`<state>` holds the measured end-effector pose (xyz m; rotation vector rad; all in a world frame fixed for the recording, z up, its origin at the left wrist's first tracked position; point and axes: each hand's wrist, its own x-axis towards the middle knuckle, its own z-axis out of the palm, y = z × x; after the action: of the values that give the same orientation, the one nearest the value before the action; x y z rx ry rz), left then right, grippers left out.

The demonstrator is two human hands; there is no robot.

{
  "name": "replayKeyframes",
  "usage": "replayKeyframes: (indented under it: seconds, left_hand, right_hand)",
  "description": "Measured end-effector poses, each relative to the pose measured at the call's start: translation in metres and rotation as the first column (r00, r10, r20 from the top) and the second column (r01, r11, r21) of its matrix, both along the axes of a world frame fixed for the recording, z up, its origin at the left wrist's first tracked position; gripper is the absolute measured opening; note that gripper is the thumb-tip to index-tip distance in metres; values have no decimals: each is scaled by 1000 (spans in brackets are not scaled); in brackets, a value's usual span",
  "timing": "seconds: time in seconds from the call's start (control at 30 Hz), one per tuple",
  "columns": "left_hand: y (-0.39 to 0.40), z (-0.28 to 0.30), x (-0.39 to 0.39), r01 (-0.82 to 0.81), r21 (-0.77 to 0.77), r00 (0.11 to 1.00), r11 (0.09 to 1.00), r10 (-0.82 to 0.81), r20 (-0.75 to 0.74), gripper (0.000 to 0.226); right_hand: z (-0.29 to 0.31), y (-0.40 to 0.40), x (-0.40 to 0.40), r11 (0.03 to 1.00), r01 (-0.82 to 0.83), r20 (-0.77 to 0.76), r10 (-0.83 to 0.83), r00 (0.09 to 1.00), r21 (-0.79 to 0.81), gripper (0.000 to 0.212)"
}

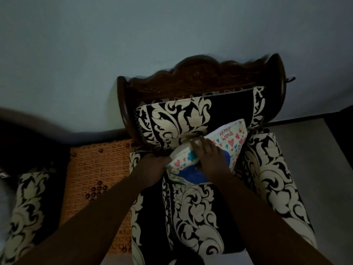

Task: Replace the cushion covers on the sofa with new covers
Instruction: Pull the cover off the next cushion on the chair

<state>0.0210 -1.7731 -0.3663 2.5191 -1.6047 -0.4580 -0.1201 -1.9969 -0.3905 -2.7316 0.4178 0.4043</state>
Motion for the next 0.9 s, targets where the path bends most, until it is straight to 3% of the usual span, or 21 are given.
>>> replayKeyframes:
  seconds: [0.1,0.2,0.27,0.4,0.53,0.57,0.67,0.7,0.77,0.83,0.87,0.9]
  left_hand:
    - [15,34,-15,107,-131,994,986,-105,21,32]
    - [38,64,-19,87,-229,994,969,-101,-50,31]
    - [63,86,-20,0,-240,990,971,-33,-135,28]
    - [114,130,-24,-284,-297,921,911,174,-347,45]
    - [156,172,-19,-501,-343,754,795,206,-623,10]
    - [166,185,-17,-559,-327,686,762,204,-699,9]
    - [199,214,-10,-659,-211,440,722,143,-887,35]
    - [210,216,-7,-675,-186,402,714,145,-904,36]
    - [226,206,1,-773,-164,408,613,282,-868,22]
    - [240,188,9,-848,-159,457,506,547,-701,21]
    - [247,181,11,-827,-155,498,540,577,-648,30]
    - [253,174,9,-745,-140,579,652,528,-622,38]
  right_hand:
    - [26,12,-4,994,-80,13,81,997,-70,61]
    - [56,27,-11,972,-163,21,169,985,-170,33]
    - [82,44,-17,957,-188,40,202,979,-222,24]
    - [141,86,-17,942,-168,144,217,966,-292,18]
    - [203,124,-10,916,-150,353,289,890,-371,27]
    - [218,134,-8,911,-136,391,298,871,-390,28]
    - [248,158,-1,899,-74,446,284,849,-432,27]
    - [254,168,1,899,-73,428,276,861,-431,28]
    - [256,185,3,906,-117,357,276,893,-407,31]
    - [246,199,-1,909,-186,267,297,917,-373,30]
    - [236,207,-5,902,-221,242,324,915,-372,29]
    - [226,215,-9,892,-249,236,352,906,-376,28]
